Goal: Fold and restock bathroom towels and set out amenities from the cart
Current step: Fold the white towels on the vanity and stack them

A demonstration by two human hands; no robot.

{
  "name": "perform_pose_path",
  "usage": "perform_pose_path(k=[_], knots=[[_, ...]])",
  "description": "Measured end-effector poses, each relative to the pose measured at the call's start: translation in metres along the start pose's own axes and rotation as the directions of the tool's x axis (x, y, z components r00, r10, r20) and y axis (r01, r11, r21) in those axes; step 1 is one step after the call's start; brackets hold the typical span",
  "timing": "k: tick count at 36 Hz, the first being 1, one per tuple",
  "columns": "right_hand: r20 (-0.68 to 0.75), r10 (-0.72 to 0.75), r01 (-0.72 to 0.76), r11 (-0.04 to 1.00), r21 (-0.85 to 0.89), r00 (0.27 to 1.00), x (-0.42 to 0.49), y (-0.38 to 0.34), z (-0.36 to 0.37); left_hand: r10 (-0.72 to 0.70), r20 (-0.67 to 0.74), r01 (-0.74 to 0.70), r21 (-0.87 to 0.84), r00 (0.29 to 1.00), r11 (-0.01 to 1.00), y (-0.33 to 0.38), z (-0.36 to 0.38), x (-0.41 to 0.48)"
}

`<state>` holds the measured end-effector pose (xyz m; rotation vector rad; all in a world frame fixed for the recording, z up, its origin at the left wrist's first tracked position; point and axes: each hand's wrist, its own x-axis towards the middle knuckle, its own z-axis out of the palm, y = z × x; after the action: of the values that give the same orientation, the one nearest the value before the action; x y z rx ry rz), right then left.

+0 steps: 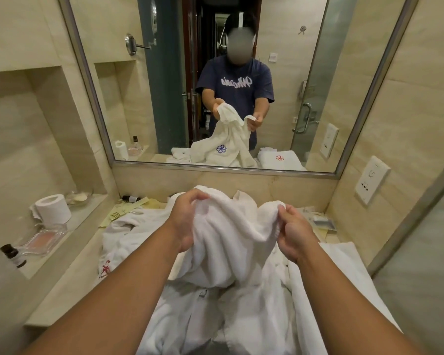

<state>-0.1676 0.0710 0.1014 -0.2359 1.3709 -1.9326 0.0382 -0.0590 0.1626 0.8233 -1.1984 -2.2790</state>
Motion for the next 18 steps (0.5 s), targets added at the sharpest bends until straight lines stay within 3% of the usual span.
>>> perform_pose_path(k=[5, 8, 10, 14, 18], knots=[[0.037, -0.092, 0.097, 0.981, -0.170, 0.995, -0.020, -0.014, 0.022, -0.030, 0.035, 0.027, 0.105, 0.999, 0.994, -0.002, -0.003, 0.000], [0.122, -0.126, 0.150, 0.965, -0.214, 0.984, -0.033, -0.020, 0.030, 0.086, -0.076, -0.067, 0.227, 0.993, 0.972, -0.005, -0.003, 0.002], [0.210, -0.113, 0.163, 0.958, -0.237, 0.971, -0.040, -0.023, 0.033, 0.133, -0.077, -0.112, 0.233, 0.988, 0.966, -0.005, -0.001, 0.000], [0.264, -0.125, 0.200, 0.938, -0.283, 0.956, -0.051, -0.025, 0.039, 0.149, -0.012, -0.147, 0.120, 0.989, 0.982, -0.004, 0.003, -0.001], [0.365, -0.124, 0.181, 0.976, -0.123, 0.922, -0.060, -0.030, 0.045, 0.152, 0.005, -0.150, -0.137, 0.988, 0.979, -0.007, 0.006, 0.000]])
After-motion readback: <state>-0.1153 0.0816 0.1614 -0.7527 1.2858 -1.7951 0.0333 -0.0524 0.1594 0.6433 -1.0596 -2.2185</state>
